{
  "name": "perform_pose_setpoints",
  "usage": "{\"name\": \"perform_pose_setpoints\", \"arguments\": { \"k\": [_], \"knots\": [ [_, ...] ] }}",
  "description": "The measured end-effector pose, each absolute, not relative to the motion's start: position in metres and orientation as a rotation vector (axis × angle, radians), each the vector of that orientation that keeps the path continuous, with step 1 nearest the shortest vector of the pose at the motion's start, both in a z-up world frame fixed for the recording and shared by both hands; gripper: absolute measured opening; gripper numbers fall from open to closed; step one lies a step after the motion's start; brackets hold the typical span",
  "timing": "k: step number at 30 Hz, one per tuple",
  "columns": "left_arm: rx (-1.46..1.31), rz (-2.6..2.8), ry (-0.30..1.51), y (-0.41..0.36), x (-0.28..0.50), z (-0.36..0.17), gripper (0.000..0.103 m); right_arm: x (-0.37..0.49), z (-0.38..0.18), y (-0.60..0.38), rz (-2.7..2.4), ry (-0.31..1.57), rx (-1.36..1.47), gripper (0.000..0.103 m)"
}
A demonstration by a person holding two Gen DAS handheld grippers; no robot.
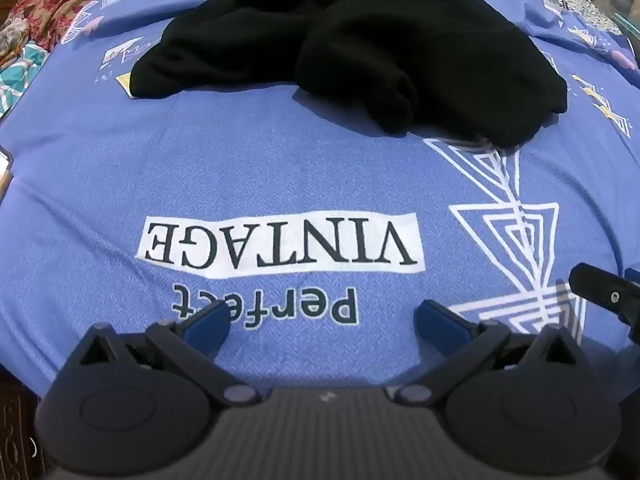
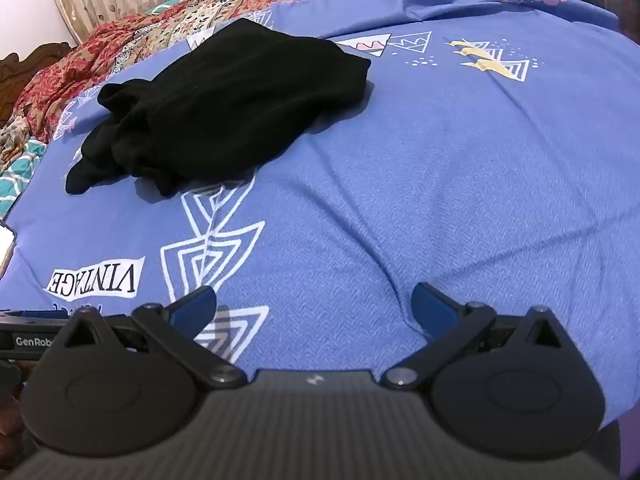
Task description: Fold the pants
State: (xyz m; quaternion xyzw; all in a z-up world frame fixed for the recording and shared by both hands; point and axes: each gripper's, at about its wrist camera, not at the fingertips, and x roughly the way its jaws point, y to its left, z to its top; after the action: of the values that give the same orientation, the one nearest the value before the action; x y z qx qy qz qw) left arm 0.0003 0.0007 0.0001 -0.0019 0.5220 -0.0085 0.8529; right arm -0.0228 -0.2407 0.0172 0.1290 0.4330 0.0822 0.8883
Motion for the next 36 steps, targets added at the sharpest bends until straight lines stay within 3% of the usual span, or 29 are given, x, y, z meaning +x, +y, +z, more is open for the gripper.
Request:
{"name": "perform_pose_setpoints", "arguments": {
  "k": [14, 26, 36],
  "knots": [
    [0.013, -0.005, 1.093, 0.003, -0.001, -0.003, 0.103, -0.023, 0.017, -0.241, 0.174, 0.898, 0.275, 0.103],
    [0.053, 0.1, 0.981, 0.004, -0.019, 0.04, 0.103, -0.027, 0.022, -0.234, 0.183, 0.91, 0.215, 0.103],
    [0.055, 0.1, 0.978, 0.009, -0.016, 0.042, 0.103, -0.031, 0.032, -0.229, 0.173, 0.882, 0.161, 0.103]
  ]
}}
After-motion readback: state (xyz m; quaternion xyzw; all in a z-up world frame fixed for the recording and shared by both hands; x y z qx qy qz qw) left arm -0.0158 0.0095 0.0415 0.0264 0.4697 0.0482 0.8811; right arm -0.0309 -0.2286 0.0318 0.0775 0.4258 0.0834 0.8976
